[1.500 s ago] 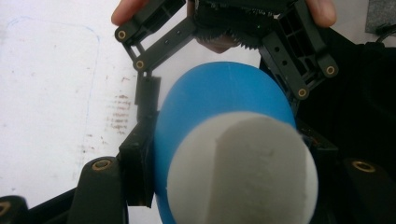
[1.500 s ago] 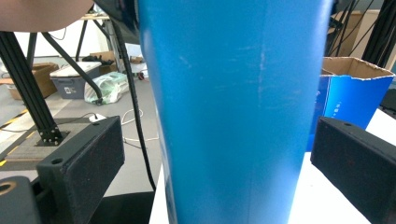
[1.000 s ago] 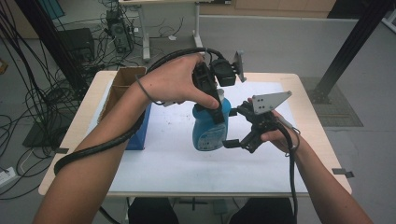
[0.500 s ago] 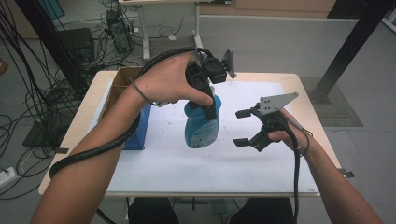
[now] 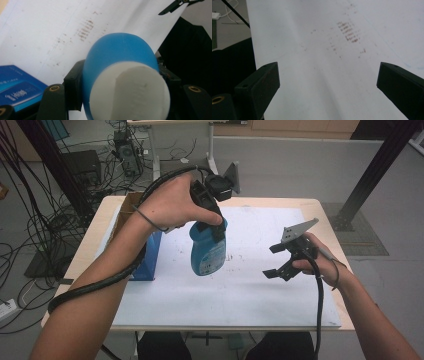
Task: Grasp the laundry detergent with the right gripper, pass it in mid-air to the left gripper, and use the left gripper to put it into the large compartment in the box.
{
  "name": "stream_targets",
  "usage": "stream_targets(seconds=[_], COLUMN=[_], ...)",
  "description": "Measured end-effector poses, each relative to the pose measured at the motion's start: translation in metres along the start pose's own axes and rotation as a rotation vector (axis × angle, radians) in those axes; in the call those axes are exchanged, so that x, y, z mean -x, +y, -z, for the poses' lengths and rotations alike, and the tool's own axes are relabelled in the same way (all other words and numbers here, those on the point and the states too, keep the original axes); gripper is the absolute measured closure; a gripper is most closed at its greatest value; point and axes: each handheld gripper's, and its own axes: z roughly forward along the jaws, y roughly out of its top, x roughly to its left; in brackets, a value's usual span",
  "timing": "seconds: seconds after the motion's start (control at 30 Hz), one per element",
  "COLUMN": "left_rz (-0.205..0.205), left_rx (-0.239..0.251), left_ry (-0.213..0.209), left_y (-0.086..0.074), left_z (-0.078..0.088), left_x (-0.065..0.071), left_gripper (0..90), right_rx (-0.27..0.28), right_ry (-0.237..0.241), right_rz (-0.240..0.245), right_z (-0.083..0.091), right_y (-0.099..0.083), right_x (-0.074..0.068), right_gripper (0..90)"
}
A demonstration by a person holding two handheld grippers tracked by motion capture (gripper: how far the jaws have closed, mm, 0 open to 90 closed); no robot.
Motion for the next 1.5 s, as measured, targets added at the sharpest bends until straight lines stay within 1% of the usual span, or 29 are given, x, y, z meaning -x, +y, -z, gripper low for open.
stream_targets(seconds=[0.07,0.13,0.17,0.2,0.23,0.3,0.37,0.5,0.67,0.73,0.83,0.9,1.0,1.07,1.13,1.17,1.2,1.3,1.37,1.5], left_rz=[0.015,0.036,0.04,0.044,0.058,0.069,0.085,0.132,0.192,0.204,0.233,0.245,0.276,0.309,0.341,0.347,0.364,0.401,0.424,0.491], left_rx=[-0.004,0.003,0.001,0.003,0.004,0.004,-0.001,-0.001,0.008,0.008,0.01,0.013,0.021,0.035,0.046,0.045,0.049,0.056,0.05,0.055], left_ry=[0.006,0.011,0.011,0.012,0.011,0.014,0.028,0.062,0.084,0.092,0.102,0.108,0.104,0.099,0.103,0.107,0.11,0.126,0.139,0.164], left_y=[-0.002,-0.004,-0.004,-0.005,-0.005,-0.006,-0.007,-0.009,-0.013,-0.015,-0.017,-0.018,-0.021,-0.023,-0.025,-0.027,-0.028,-0.031,-0.034,-0.041], left_z=[0.002,0.005,0.005,0.007,0.008,0.011,0.014,0.022,0.038,0.045,0.056,0.061,0.068,0.073,0.076,0.079,0.081,0.086,0.088,0.094], left_x=[-0.003,-0.005,-0.006,-0.007,-0.01,-0.012,-0.015,-0.021,-0.032,-0.036,-0.044,-0.048,-0.058,-0.066,-0.071,-0.075,-0.077,-0.087,-0.092,-0.106], left_gripper=[37.7,37.7,37.7,37.7,37.7,37.7,37.7,37.7,37.7,37.7,37.7,37.7,37.7,37.7,37.7,37.7,37.7,37.7,37.7,37.7], right_rx=[-0.041,-0.088,-0.114,-0.13,-0.159,-0.208,-0.266,-0.347,-0.421,-0.444,-0.457,-0.462,-0.47,-0.469,-0.466,-0.466,-0.466,-0.464,-0.465,-0.464], right_ry=[-0.005,-0.024,-0.03,-0.031,-0.031,-0.046,-0.059,-0.09,-0.13,-0.15,-0.161,-0.168,-0.169,-0.172,-0.176,-0.178,-0.179,-0.18,-0.18,-0.18], right_rz=[-0.017,-0.026,-0.032,-0.034,-0.03,-0.039,-0.031,-0.049,-0.058,-0.063,-0.085,-0.088,-0.096,-0.1,-0.105,-0.103,-0.106,-0.116,-0.116,-0.116], right_z=[0.0,-0.001,-0.001,-0.001,-0.002,-0.003,-0.004,-0.006,-0.009,-0.011,-0.012,-0.012,-0.015,-0.015,-0.016,-0.016,-0.016,-0.016,-0.016,-0.017], right_y=[-0.002,-0.003,-0.004,-0.004,-0.004,-0.004,-0.004,-0.004,-0.006,-0.008,-0.009,-0.009,-0.009,-0.009,-0.009,-0.009,-0.009,-0.009,-0.009,-0.009], right_x=[0.002,0.003,0.004,0.005,0.006,0.006,0.007,0.011,0.015,0.017,0.02,0.021,0.021,0.021,0.021,0.021,0.021,0.022,0.023,0.023], right_gripper=[4.5,4.4,4.2,3.8,3.8,3.5,3.7,3.8,3.9,3.9,3.9,3.9,4.1,4.1,4.0,4.1,4.0,4.0,4.0,4.0])
